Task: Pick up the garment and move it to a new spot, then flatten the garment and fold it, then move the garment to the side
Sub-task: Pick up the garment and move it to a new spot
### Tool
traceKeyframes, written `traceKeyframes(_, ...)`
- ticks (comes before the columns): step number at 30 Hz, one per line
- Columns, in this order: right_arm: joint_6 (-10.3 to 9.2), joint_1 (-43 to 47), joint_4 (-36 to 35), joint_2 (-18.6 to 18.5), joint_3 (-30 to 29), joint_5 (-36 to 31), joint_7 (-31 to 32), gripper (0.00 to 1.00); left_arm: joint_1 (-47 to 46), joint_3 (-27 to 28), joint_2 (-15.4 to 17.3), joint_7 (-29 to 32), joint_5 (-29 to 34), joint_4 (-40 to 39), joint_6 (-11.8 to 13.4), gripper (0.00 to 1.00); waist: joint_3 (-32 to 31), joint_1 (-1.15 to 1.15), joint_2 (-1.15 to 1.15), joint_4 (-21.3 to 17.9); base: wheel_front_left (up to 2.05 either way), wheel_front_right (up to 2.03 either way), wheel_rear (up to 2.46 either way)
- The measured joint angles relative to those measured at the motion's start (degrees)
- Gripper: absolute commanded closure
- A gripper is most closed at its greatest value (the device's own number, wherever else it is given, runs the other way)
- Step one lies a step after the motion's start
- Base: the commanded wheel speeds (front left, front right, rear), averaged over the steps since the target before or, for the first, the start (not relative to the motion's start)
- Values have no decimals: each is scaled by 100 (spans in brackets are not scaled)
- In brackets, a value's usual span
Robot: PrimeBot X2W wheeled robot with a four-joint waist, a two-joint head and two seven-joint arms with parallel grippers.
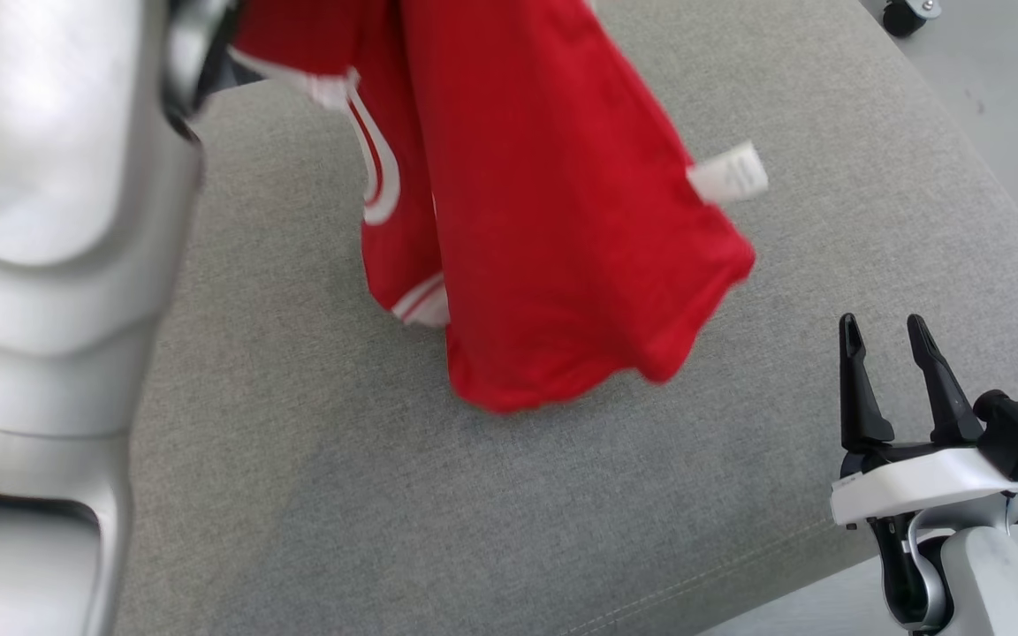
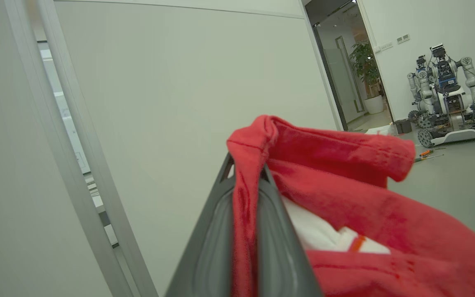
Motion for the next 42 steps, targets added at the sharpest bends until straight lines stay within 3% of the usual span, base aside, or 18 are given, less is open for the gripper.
traceKeyframes(10,0,-1,42,37,83,8,0,0,2059,-266,-385,-678,-336,768,256,100,85,0,0,108,0,0,0)
traceKeyframes(17,0,-10,122,2,245,44,0,0,3120,-560,-634,-1010,-589,1534,256,100,12,0,0,137,0,0,0)
traceKeyframes(18,0,-10,136,-2,257,47,0,0,3197,-605,-660,-1057,-594,1596,255,87,-2,0,0,139,0,0,0)
traceKeyframes(19,0,-10,147,-9,269,48,0,0,3254,-667,-683,-1095,-598,1663,254,24,-20,0,0,145,0,0,0)
traceKeyframes(20,0,-9,160,-19,279,48,0,0,3275,-704,-705,-1135,-600,1707,254,0,-38,0,0,153,0,0,0)
traceKeyframes(30,0,131,198,-78,263,30,0,0,3170,-968,-792,-1337,-659,1159,260,0,-366,0,0,340,0,0,0)
traceKeyframes(35,0,225,165,-88,278,-3,0,0,3218,-758,-743,-1360,-698,577,493,0,-515,0,0,538,0,0,0)
traceKeyframes(36,0,288,113,-96,286,-53,0,0,3585,-398,-443,-1367,-722,141,692,0,-641,0,0,717,0,0,0)
traceKeyframes(42,0,341,2,-91,278,-115,0,0,4389,258,59,-1369,-635,-633,958,0,-809,0,0,980,0,0,0)
